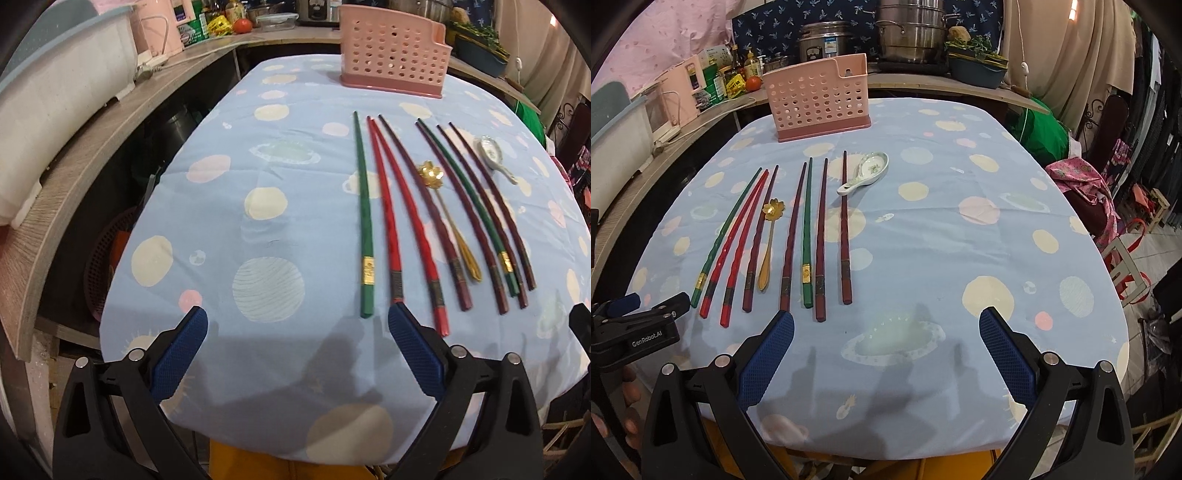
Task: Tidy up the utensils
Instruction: 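Grasp the green chopstick with the left tool while the right tool grasps the white ceramic spoon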
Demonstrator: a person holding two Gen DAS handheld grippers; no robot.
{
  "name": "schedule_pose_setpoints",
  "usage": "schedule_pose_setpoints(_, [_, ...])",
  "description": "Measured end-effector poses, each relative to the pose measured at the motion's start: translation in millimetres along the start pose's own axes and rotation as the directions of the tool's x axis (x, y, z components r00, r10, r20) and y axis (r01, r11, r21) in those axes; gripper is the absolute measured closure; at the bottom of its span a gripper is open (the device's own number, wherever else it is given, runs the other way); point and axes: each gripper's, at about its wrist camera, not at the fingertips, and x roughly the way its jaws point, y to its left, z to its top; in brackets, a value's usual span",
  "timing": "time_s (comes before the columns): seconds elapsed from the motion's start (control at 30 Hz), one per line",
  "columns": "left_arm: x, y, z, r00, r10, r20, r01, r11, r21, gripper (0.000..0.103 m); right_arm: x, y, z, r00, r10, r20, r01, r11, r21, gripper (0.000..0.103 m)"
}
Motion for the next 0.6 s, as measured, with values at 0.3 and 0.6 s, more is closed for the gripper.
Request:
schedule_pose_setpoints(0.3, [20.2, -5.0, 11.5, 0.998, -0.056, -0.018, 0.056, 0.998, 0.002, 0.029, 13.5, 4.5, 9.4, 1.0, 0.009, -0.011, -0.009, 1.0, -0.009, 0.007])
schedule_pose_setpoints(0.6, [19.5, -7.1, 23.4, 0.995, -0.104, -0.008, 0.104, 0.994, 0.012, 0.081, 39.5, -1.1, 45.3, 0.997, 0.075, -0.009, -0.075, 0.997, 0.032, 0.031])
